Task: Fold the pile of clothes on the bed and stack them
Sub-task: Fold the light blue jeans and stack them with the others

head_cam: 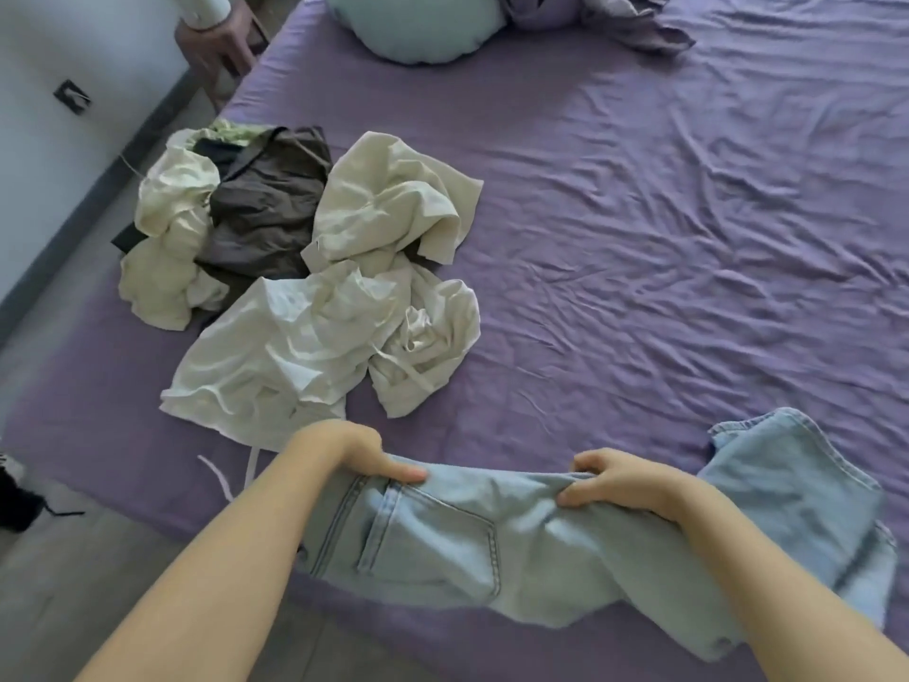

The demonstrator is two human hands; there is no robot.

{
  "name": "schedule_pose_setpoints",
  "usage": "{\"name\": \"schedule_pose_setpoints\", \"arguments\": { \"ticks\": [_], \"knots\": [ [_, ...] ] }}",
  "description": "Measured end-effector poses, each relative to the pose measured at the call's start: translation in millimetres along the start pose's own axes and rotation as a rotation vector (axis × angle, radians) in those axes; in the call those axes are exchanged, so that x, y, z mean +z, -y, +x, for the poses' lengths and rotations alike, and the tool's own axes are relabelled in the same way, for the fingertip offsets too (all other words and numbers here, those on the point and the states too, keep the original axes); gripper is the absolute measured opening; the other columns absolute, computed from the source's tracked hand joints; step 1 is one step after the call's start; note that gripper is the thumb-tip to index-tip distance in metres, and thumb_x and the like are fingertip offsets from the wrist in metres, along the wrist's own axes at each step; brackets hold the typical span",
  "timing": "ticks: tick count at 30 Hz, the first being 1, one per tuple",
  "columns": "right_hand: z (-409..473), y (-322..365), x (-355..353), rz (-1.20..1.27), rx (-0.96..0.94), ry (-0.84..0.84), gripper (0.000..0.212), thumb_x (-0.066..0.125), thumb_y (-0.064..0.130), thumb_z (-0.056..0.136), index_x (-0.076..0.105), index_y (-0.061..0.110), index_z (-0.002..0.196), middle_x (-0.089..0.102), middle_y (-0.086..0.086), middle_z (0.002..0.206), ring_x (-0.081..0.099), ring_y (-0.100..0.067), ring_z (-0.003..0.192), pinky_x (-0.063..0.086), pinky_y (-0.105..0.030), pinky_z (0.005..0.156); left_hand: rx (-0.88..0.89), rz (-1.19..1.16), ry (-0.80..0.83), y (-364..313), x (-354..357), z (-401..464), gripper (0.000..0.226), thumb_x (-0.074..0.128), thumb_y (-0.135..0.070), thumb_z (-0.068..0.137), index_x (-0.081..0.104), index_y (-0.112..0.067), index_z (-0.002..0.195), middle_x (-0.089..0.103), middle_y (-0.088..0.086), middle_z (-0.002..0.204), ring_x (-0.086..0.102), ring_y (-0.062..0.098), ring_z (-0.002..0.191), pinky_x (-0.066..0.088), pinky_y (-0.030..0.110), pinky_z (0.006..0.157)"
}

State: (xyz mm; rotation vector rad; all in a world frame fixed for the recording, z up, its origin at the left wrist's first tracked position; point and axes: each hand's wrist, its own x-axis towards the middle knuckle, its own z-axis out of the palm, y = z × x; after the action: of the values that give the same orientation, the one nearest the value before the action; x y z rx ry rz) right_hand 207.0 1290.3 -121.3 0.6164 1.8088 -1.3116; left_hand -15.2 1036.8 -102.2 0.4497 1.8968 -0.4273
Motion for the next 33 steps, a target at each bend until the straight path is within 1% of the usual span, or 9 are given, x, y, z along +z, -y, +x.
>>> {"name": "schedule_pose_setpoints", "arguments": {
  "ticks": [2,5,10,13,16,19,22,30,33],
  "knots": [
    [32,10,-4,-0.228,-0.006,-0.227,0.025,0.07,0.041,0.076,0.054,0.024,0.085,0.059,0.006,0.091,0.055,-0.013,0.083,0.042,-0.029,0.07,-0.009,0.042,-0.164,-4,-4,31,0.087,0.044,-0.094,0.054,0.061,-0.019,0.095,0.058,-0.008,0.089,0.052,0.016,0.083,0.038,0.03,0.07],
    [71,9,-11,-0.433,0.026,-0.325,0.032,0.061,0.029,0.079,0.051,0.024,0.109,0.056,0.005,0.111,0.053,-0.017,0.101,0.043,-0.032,0.079,0.013,0.112,-0.428,-11,2,72,0.061,0.043,-0.082,0.072,0.056,-0.023,0.083,0.064,-0.005,0.088,0.057,0.018,0.093,0.032,0.033,0.074],
    [102,-4,-24,-0.66,0.039,-0.636,0.029,0.054,0.025,0.086,0.049,0.023,0.115,0.057,0.005,0.115,0.052,-0.019,0.111,0.032,-0.031,0.079,-0.033,0.182,-0.643,-18,21,102,0.062,0.04,-0.079,0.08,0.063,-0.025,0.101,0.066,-0.003,0.107,0.052,0.021,0.105,0.033,0.036,0.084],
    [117,-6,-22,-0.648,0.015,-0.755,0.026,0.055,0.027,0.087,0.05,0.021,0.112,0.059,0.005,0.105,0.053,-0.02,0.104,0.028,-0.03,0.077,0.031,0.158,-0.878,-29,31,99,0.042,0.064,-0.06,0.078,0.066,-0.024,0.098,0.067,-0.002,0.098,0.056,0.023,0.096,0.038,0.038,0.085],
    [126,-12,-17,-0.654,0.061,-0.746,0.034,0.055,0.032,0.089,0.044,0.022,0.12,0.057,0.005,0.111,0.052,-0.019,0.108,0.032,-0.031,0.083,0.247,0.075,-1.07,-57,40,91,0.032,0.088,-0.03,0.056,0.072,-0.019,0.081,0.067,-0.001,0.079,0.062,0.025,0.076,0.048,0.038,0.071],
    [119,-26,-17,-0.651,0.08,-0.745,0.04,0.054,0.04,0.088,0.04,0.024,0.123,0.059,0.006,0.114,0.052,-0.018,0.11,0.036,-0.032,0.084,0.543,-0.073,-0.969,-101,47,82,0.034,0.087,-0.016,0.056,0.072,-0.016,0.087,0.066,0.001,0.08,0.063,0.026,0.072,0.05,0.034,0.061],
    [98,-48,-24,-0.673,0.116,-0.704,0.05,0.054,0.048,0.087,0.037,0.025,0.129,0.059,0.004,0.12,0.053,-0.02,0.113,0.038,-0.035,0.086,0.655,-0.22,-0.729,-146,49,79,0.032,0.067,-0.012,0.081,0.066,-0.012,0.114,0.064,0.007,0.107,0.057,0.031,0.097,0.046,0.037,0.08],
    [15,-123,-39,-0.44,0.12,-0.671,0.053,0.054,0.06,0.085,0.037,0.036,0.128,0.059,0.015,0.121,0.057,-0.013,0.11,0.041,-0.031,0.074,0.527,-0.178,-0.604,-231,29,90,0.071,0.057,-0.022,0.093,0.017,-0.026,0.152,0.018,0.007,0.156,0.024,0.026,0.14,0.027,0.04,0.108],
    [-13,-145,-44,-0.411,0.11,-0.588,0.057,0.055,0.068,0.08,0.04,0.04,0.128,0.061,0.017,0.117,0.057,-0.012,0.108,0.038,-0.027,0.073,0.439,-0.048,-0.49,-242,10,95,0.068,0.059,-0.029,0.091,0.025,-0.029,0.149,0.04,0.008,0.142,0.039,0.027,0.131,0.034,0.039,0.102]
  ]
}}
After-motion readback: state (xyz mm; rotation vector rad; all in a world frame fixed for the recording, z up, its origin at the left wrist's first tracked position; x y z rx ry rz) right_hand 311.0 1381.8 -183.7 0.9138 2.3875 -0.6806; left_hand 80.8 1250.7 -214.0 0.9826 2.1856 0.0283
